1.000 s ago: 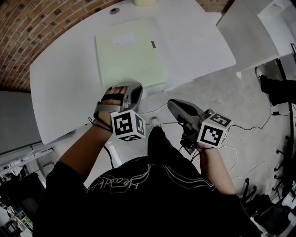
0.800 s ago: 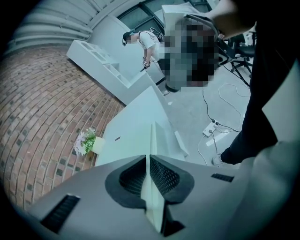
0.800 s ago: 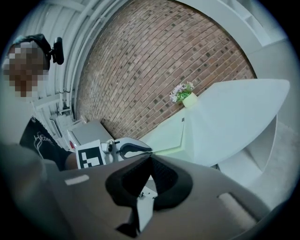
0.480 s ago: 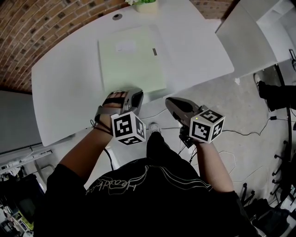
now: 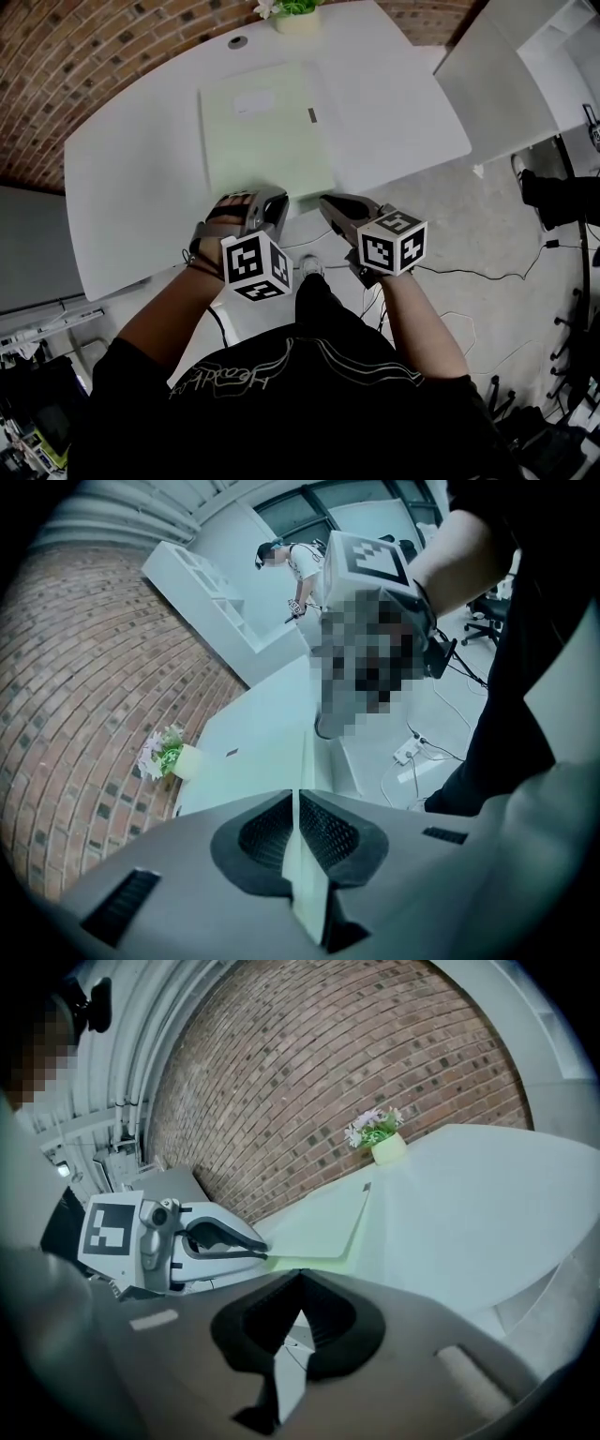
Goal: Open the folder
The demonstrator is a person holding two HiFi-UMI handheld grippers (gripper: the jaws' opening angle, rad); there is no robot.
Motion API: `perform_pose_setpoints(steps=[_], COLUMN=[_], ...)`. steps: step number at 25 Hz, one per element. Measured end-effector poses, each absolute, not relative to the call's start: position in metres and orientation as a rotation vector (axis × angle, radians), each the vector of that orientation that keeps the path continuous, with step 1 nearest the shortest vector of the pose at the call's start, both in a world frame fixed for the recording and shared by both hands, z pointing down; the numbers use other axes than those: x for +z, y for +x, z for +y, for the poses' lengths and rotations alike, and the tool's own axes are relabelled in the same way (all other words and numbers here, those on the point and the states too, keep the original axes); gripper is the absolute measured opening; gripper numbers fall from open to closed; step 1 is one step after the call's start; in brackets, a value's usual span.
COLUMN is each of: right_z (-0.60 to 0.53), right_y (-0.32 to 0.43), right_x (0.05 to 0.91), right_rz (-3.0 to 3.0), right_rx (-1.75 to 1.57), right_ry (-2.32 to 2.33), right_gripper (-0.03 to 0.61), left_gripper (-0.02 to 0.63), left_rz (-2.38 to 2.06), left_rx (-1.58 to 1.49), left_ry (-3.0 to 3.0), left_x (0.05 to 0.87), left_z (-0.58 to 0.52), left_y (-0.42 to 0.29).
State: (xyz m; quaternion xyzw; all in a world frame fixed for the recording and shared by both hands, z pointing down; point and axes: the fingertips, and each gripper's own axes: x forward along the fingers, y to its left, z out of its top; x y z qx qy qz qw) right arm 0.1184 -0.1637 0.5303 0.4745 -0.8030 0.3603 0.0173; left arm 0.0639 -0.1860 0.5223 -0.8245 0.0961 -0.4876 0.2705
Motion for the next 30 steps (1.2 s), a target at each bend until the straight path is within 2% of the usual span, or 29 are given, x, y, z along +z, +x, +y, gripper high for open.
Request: perform_pose_setpoints(steps=[30], right_z=[-0.180], right_y=[0.112], right_x=[0.526], right_rz=[-2.530], right_rx=[1.039], right_ry=[1.487], right_gripper=[0.002], left_gripper=[0.028], left_rz=[0.319], left_rx=[-1.261], left_ry=[-2.302], left_x=[0.523], left_z=[-0.182], left_y=[0.066])
